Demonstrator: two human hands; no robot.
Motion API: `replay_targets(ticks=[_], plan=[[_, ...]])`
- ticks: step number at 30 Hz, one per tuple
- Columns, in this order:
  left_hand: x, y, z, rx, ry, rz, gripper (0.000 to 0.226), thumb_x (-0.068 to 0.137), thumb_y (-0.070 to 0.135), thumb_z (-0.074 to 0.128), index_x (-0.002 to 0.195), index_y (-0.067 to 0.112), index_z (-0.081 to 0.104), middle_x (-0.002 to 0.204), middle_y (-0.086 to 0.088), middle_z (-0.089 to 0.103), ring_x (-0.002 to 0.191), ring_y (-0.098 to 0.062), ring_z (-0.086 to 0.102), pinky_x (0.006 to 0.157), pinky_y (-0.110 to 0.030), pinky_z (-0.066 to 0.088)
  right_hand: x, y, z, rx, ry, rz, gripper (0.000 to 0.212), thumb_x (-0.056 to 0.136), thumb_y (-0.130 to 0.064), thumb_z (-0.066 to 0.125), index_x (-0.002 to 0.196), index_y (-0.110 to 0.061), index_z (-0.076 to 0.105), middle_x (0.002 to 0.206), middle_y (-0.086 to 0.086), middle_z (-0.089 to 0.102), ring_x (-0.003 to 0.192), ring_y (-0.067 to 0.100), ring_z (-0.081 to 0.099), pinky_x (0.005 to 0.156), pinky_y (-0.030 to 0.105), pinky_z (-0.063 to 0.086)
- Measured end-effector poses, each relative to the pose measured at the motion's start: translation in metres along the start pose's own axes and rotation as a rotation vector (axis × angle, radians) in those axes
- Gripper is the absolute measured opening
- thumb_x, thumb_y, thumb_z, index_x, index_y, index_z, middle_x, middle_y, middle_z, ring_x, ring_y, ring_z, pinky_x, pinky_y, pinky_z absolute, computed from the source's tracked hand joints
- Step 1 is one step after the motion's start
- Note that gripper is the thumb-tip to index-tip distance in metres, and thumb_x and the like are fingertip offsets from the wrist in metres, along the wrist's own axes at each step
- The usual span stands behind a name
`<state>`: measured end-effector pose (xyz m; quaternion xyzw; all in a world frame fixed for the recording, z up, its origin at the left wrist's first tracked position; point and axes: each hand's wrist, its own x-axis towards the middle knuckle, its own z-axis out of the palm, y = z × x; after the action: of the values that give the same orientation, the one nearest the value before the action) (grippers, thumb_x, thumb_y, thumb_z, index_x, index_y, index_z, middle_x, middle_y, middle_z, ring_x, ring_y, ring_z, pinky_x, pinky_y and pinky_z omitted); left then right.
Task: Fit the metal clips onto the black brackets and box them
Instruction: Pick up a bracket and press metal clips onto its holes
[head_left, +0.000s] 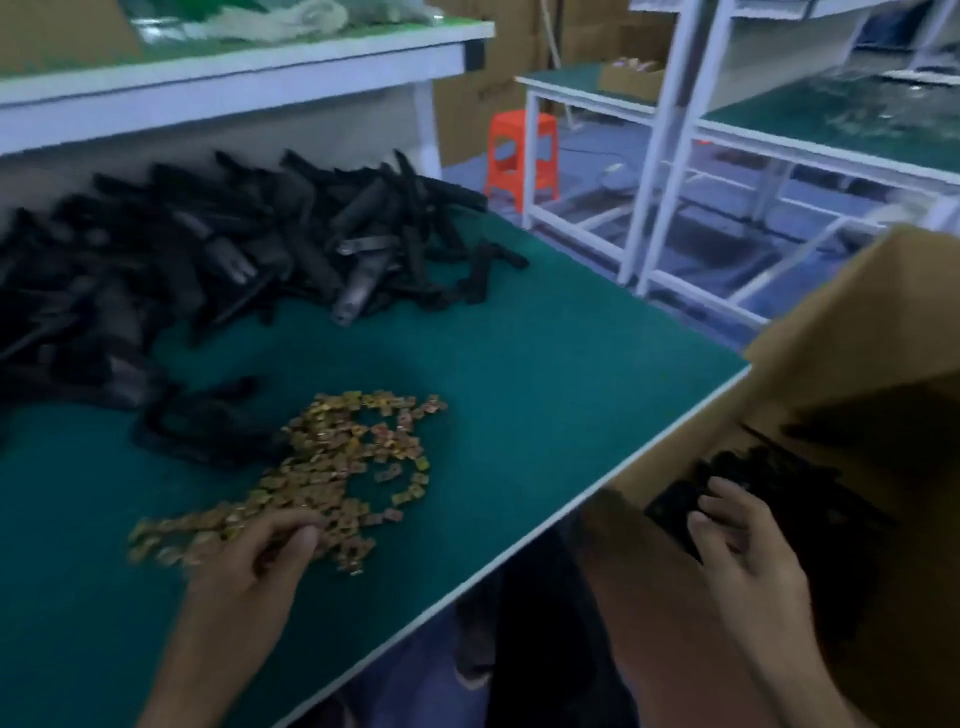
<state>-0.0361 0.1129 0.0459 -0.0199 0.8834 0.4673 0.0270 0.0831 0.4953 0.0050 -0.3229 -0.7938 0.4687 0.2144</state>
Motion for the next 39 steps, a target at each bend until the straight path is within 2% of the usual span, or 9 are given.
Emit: replay_targets(ticks=[4, 8, 11, 15, 19, 23, 25, 31, 39], plan=[[0.017, -0.019, -0.032, 0.174, 0.293, 0.002, 0.016, 0.093, 0.022, 0.069, 0.090, 0.038, 0.068, 0.090, 0.015, 0.072, 0.088, -0.011, 0.067, 0.077, -0.031, 0.045, -0.039, -0.072, 0.091, 0.089, -0.265, -0.415, 0.019, 0.097, -0.033, 0.065, 0.114, -0.041, 0.064, 0.101, -0.022, 0.070, 0.085, -0.002, 0.065, 0.078, 0.005, 0.044], [0.055, -0.025, -0.052, 0.242, 0.441, -0.011, 0.015, 0.094, 0.023, 0.067, 0.108, 0.018, 0.070, 0.104, -0.001, 0.069, 0.101, -0.023, 0.064, 0.089, -0.035, 0.048, -0.060, -0.107, 0.164, 0.145, -0.649, -0.468, 0.022, 0.098, -0.034, 0.058, 0.119, -0.041, 0.061, 0.098, -0.019, 0.061, 0.087, 0.003, 0.059, 0.069, 0.012, 0.038], [0.083, -0.022, -0.059, 0.451, 0.391, 0.040, 0.034, 0.096, 0.020, 0.063, 0.130, 0.019, 0.060, 0.119, -0.012, 0.058, 0.113, -0.033, 0.052, 0.097, -0.044, 0.045, -0.063, -0.106, 0.191, 0.055, -0.584, -0.531, 0.017, 0.099, -0.026, 0.063, 0.114, -0.034, 0.067, 0.101, -0.022, 0.060, 0.091, -0.001, 0.060, 0.072, 0.014, 0.043], [0.117, -0.010, -0.057, 0.826, 0.132, 0.197, 0.067, 0.092, 0.002, 0.053, 0.149, 0.036, 0.041, 0.154, -0.010, 0.024, 0.136, -0.033, 0.020, 0.110, -0.046, 0.035, -0.063, -0.098, 0.192, 0.035, -0.459, -0.666, 0.013, 0.092, -0.021, 0.069, 0.099, -0.032, 0.066, 0.087, -0.020, 0.059, 0.072, 0.002, 0.057, 0.061, 0.019, 0.044], [0.144, -0.002, -0.061, 1.078, -0.105, 0.215, 0.045, 0.099, 0.012, 0.050, 0.139, 0.033, 0.046, 0.155, -0.007, 0.027, 0.139, -0.033, 0.022, 0.111, -0.046, 0.028, -0.060, -0.096, 0.191, 0.077, -0.426, -0.654, 0.017, 0.089, -0.012, 0.075, 0.097, -0.027, 0.070, 0.084, -0.013, 0.061, 0.066, 0.007, 0.057, 0.058, 0.027, 0.047], [0.150, 0.009, -0.084, 0.986, 0.122, 0.377, 0.008, 0.099, 0.012, 0.053, 0.100, 0.020, 0.055, 0.104, -0.002, 0.059, 0.100, -0.030, 0.054, 0.079, -0.045, 0.052, -0.061, -0.099, 0.188, 0.069, -0.461, -0.661, 0.016, 0.089, -0.007, 0.075, 0.096, -0.021, 0.070, 0.081, -0.018, 0.054, 0.066, 0.001, 0.052, 0.059, 0.011, 0.038], [0.150, 0.010, -0.092, 0.935, 0.239, 0.438, 0.007, 0.099, 0.010, 0.053, 0.100, 0.017, 0.056, 0.090, -0.004, 0.062, 0.087, -0.031, 0.058, 0.066, -0.046, 0.054, -0.061, -0.099, 0.187, 0.067, -0.472, -0.657, 0.015, 0.090, -0.007, 0.074, 0.095, -0.020, 0.070, 0.080, -0.021, 0.051, 0.066, -0.003, 0.050, 0.060, 0.007, 0.034], [0.151, -0.006, -0.086, 1.027, -0.146, 0.196, 0.052, 0.097, 0.028, 0.063, 0.146, 0.027, 0.044, 0.142, 0.001, 0.047, 0.133, -0.027, 0.043, 0.106, -0.046, 0.043, -0.063, -0.102, 0.188, 0.039, -0.444, -0.676, 0.015, 0.088, -0.007, 0.075, 0.092, -0.021, 0.071, 0.078, -0.020, 0.051, 0.064, -0.004, 0.049, 0.058, 0.005, 0.034], [0.153, -0.037, -0.100, 1.109, 0.090, 0.365, 0.026, 0.102, 0.023, 0.056, 0.127, 0.017, 0.061, 0.118, -0.005, 0.056, 0.110, -0.028, 0.053, 0.094, -0.043, 0.048, -0.063, -0.103, 0.186, 0.060, -0.432, -0.665, 0.018, 0.086, -0.003, 0.077, 0.091, -0.019, 0.073, 0.079, -0.017, 0.058, 0.062, -0.001, 0.051, 0.059, 0.004, 0.035]])
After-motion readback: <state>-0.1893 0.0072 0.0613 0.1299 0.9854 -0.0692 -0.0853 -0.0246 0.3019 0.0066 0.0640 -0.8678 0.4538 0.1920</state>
